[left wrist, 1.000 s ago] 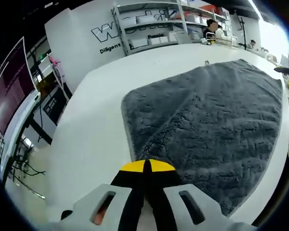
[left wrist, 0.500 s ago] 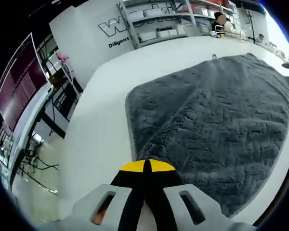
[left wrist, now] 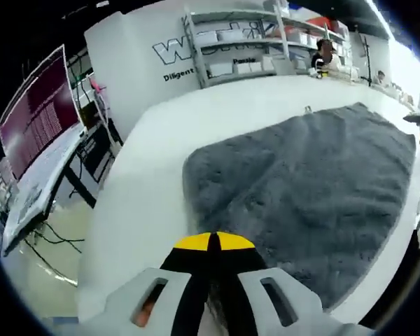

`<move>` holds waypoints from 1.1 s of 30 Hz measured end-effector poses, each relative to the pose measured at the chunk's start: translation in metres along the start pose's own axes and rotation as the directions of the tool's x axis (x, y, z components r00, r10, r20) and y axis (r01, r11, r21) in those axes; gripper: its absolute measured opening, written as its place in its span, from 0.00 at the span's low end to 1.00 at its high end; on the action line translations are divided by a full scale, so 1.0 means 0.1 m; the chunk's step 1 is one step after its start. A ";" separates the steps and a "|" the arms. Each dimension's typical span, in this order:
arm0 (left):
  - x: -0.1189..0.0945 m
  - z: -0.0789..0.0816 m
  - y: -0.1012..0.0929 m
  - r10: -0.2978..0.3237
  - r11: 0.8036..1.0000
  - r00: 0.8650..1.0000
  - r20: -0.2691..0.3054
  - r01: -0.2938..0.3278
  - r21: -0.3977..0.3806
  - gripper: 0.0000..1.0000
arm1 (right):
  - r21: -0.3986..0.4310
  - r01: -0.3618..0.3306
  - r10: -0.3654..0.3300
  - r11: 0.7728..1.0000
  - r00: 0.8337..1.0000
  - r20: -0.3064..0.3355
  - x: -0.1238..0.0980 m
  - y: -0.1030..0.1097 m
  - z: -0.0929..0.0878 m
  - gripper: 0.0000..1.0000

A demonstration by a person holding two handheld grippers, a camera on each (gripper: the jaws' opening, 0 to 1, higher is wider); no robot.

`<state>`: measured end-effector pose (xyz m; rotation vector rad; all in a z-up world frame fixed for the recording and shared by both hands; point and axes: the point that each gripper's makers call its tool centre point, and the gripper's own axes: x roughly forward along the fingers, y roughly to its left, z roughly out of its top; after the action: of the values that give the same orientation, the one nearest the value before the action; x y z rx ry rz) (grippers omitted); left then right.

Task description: Open the folded towel by lifting each exposed corner and separating the folded layers until the towel lies flat within the target outline without major curled edges

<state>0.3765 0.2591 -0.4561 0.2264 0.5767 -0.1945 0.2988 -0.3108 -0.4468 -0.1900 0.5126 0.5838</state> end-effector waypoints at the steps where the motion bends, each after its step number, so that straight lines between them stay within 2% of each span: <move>1: -0.03 0.08 -0.02 -0.022 0.999 0.999 0.042 0.023 -0.023 0.01 | 0.001 -0.001 0.001 1.000 1.000 0.000 0.00 0.01 0.00 0.99; 3: -0.07 0.24 -0.04 -0.053 0.996 0.992 0.116 0.061 -0.064 0.02 | -0.001 -0.001 0.001 1.000 1.000 0.000 0.01 0.01 0.02 0.99; 5: -0.05 0.36 -0.02 -0.067 0.993 0.986 0.154 0.082 -0.088 0.07 | -0.003 -0.001 0.001 1.000 1.000 0.000 0.02 0.02 0.03 0.99; 9: 0.15 0.48 0.07 -0.055 0.993 0.986 0.156 0.071 -0.097 0.18 | -0.008 -0.005 0.005 1.000 1.000 -0.001 0.03 0.03 0.05 0.99; 12: 0.34 0.53 0.03 -0.068 0.990 0.986 0.154 0.085 -0.109 0.23 | -0.008 -0.005 0.005 1.000 1.000 -0.005 0.04 0.03 0.05 0.99; 14: 0.49 0.59 0.01 -0.081 0.990 0.985 0.153 0.097 -0.098 0.23 | -0.005 -0.003 0.003 1.000 1.000 -0.010 0.04 0.02 0.05 0.99; 17: 0.71 0.67 -0.03 -0.095 0.991 0.986 0.139 0.107 -0.084 0.23 | -0.004 0.000 0.000 1.000 1.000 -0.019 0.04 0.02 0.04 0.99; 20: 0.93 0.74 0.00 -0.097 0.991 0.987 0.125 0.107 -0.080 0.23 | -0.007 -0.002 0.001 1.000 1.000 -0.024 0.05 0.03 0.05 0.99; 25: 1.22 0.76 0.06 -0.092 0.992 0.992 0.087 0.098 -0.073 0.20 | -0.008 0.002 -0.002 1.000 1.000 -0.018 0.04 0.03 0.08 0.98; 33: 1.55 0.61 0.16 -0.060 0.998 0.998 -0.014 0.060 -0.022 0.16 | 0.000 0.006 -0.006 1.000 1.000 -0.026 0.04 0.00 0.06 0.98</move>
<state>0.5392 0.2404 -0.4907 0.1895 0.6005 -0.2446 0.3043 -0.3067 -0.4440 -0.1985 0.5368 0.5764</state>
